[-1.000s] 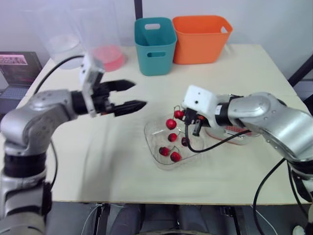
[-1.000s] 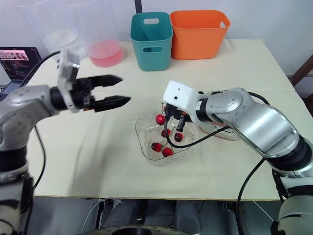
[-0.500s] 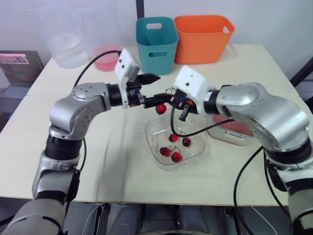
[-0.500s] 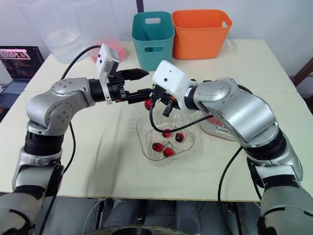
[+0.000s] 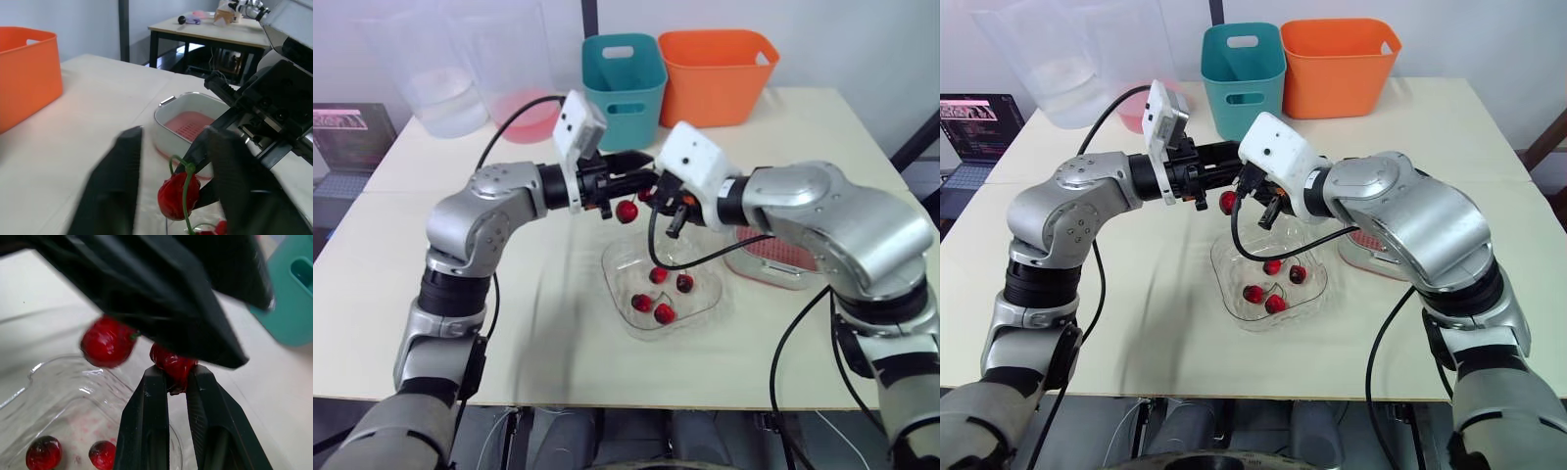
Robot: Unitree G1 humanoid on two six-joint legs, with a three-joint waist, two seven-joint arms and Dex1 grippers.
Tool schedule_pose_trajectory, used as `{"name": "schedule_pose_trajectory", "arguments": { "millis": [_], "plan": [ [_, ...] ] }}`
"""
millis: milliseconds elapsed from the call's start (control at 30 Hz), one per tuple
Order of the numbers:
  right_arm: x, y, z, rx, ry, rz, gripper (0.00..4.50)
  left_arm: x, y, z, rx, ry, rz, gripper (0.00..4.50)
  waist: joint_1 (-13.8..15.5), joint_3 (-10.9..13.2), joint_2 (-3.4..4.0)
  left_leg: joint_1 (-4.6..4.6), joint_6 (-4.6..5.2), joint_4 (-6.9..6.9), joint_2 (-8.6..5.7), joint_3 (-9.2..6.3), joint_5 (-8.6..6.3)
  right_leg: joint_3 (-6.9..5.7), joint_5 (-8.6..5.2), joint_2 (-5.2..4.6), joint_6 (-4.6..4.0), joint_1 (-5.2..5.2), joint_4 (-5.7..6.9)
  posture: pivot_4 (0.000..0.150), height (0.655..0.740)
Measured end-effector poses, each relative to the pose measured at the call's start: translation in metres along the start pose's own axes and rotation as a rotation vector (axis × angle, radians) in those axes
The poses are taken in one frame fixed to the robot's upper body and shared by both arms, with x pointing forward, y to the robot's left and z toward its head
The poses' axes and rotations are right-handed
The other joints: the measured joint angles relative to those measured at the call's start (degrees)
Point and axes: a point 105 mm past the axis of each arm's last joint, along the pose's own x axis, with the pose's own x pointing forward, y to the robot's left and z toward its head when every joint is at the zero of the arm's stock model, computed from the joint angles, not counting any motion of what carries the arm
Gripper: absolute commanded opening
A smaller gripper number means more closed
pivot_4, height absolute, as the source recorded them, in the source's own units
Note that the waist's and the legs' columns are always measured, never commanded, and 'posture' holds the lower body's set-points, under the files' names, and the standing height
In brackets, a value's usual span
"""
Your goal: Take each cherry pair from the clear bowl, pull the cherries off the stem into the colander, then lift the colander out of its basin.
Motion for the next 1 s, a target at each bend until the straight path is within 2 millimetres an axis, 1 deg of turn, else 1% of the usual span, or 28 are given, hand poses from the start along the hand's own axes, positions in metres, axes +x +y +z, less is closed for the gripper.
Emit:
{"name": "schedule_pose_trajectory", "arguments": {
  "millis": [33,267,300,333,367,433,467,567,633,667,733,767,900,1000],
  "plan": [
    [-0.001,-0.001,0.001,0.003,-0.004,-0.005,0.23,0.000,0.000,0.000,-0.001,0.001,0.001,0.05,0.00,0.00,0.00,0.00,0.00,0.00,0.00,0.00,0.00,0.00,0.00,0.00,0.00,0.00,0.00,0.150,0.7400],
    [-0.001,-0.001,0.002,0.011,-0.001,-0.004,0.23,0.000,0.008,-0.004,-0.022,0.009,0.028,0.05,-0.02,0.00,0.00,0.00,0.00,0.00,0.00,-0.01,0.00,0.00,0.00,0.00,0.00,-0.01,0.00,0.150,0.7400],
    [-0.001,-0.001,0.003,0.011,-0.004,-0.004,0.92,-0.001,0.009,-0.004,-0.027,0.008,0.027,0.00,-0.02,0.00,0.00,0.00,0.00,0.00,-0.01,-0.01,0.00,0.00,0.00,0.00,0.00,-0.01,0.00,0.150,0.7400],
    [-0.002,-0.001,0.003,0.011,-0.006,-0.003,1.11,-0.001,0.010,-0.004,-0.028,0.007,0.028,0.00,-0.03,0.00,0.00,0.00,0.00,0.00,-0.01,-0.01,0.00,0.00,0.00,0.00,0.00,-0.01,0.00,0.150,0.7400],
    [-0.002,-0.001,0.003,0.012,-0.010,0.004,1.43,-0.001,0.010,-0.004,-0.027,0.005,0.023,0.00,-0.03,0.00,0.00,0.00,0.00,0.00,-0.01,-0.01,0.00,0.00,0.00,0.00,0.00,-0.01,0.00,0.150,0.7400],
    [-0.006,0.000,0.005,0.022,-0.030,0.033,2.36,-0.003,0.011,-0.002,-0.026,-0.001,0.007,0.00,-0.01,0.00,0.00,0.00,0.00,-0.01,-0.01,-0.01,0.00,-0.01,0.00,0.00,0.00,-0.01,0.00,0.150,0.7400],
    [-0.008,-0.001,0.006,0.026,-0.044,0.045,2.90,-0.005,0.012,-0.001,-0.026,-0.006,0.003,0.00,-0.02,0.00,0.00,0.00,0.00,0.00,-0.02,0.00,0.00,-0.01,0.00,0.00,0.00,0.00,0.00,0.150,0.7400],
    [-0.018,-0.007,0.002,0.117,-0.099,0.110,4.37,-0.012,0.011,0.008,-0.032,-0.033,-0.055,0.00,0.03,0.00,0.00,0.00,0.01,0.02,-0.05,-0.01,-0.01,-0.03,0.00,0.00,0.00,0.04,-0.01,0.150,0.7400],
    [-0.025,-0.014,-0.004,0.219,-0.135,0.154,4.45,-0.016,0.008,0.017,-0.037,-0.065,-0.107,0.00,0.06,0.00,0.00,0.00,0.02,0.02,-0.05,-0.02,-0.01,-0.04,0.00,0.00,0.00,0.08,-0.02,0.150,0.7400],
    [-0.027,-0.017,-0.003,0.274,-0.168,0.181,4.45,-0.018,0.008,0.022,-0.045,-0.082,-0.124,0.00,0.05,0.00,0.00,0.00,0.02,0.04,-0.04,-0.03,-0.01,-0.05,0.00,0.00,0.00,0.09,-0.02,0.150,0.7400],
    [-0.030,-0.017,-0.001,0.329,-0.213,0.220,4.45,-0.018,0.006,0.029,-0.048,-0.098,-0.156,0.00,-0.11,0.00,0.00,0.02,0.02,0.04,-0.02,-0.03,-0.01,-0.04,0.00,0.01,0.00,0.08,0.00,0.150,0.7400],
    [-0.031,-0.017,0.003,0.383,-0.258,0.257,4.45,-0.018,0.003,0.032,-0.047,-0.105,-0.180,0.00,-0.29,0.00,-0.01,0.04,0.01,0.03,0.00,-0.04,-0.01,-0.04,0.00,0.02,0.00,0.08,0.00,0.150,0.7400],
    [-0.025,-0.012,0.008,0.536,-0.333,0.355,4.45,-0.019,-0.001,0.036,-0.054,-0.107,-0.233,0.00,-0.39,-0.01,0.00,0.05,0.00,0.02,0.00,-0.07,0.00,0.00,0.00,0.02,0.00,0.01,0.08,0.150,0.7400],
    [-0.024,-0.010,0.013,0.585,-0.366,0.385,4.45,-0.019,-0.002,0.035,-0.055,-0.105,-0.242,0.00,-0.25,-0.01,0.00,0.03,-0.01,0.02,-0.03,-0.08,0.01,0.01,0.00,-0.01,0.00,0.01,0.07,0.150,0.7400]
  ]
}}
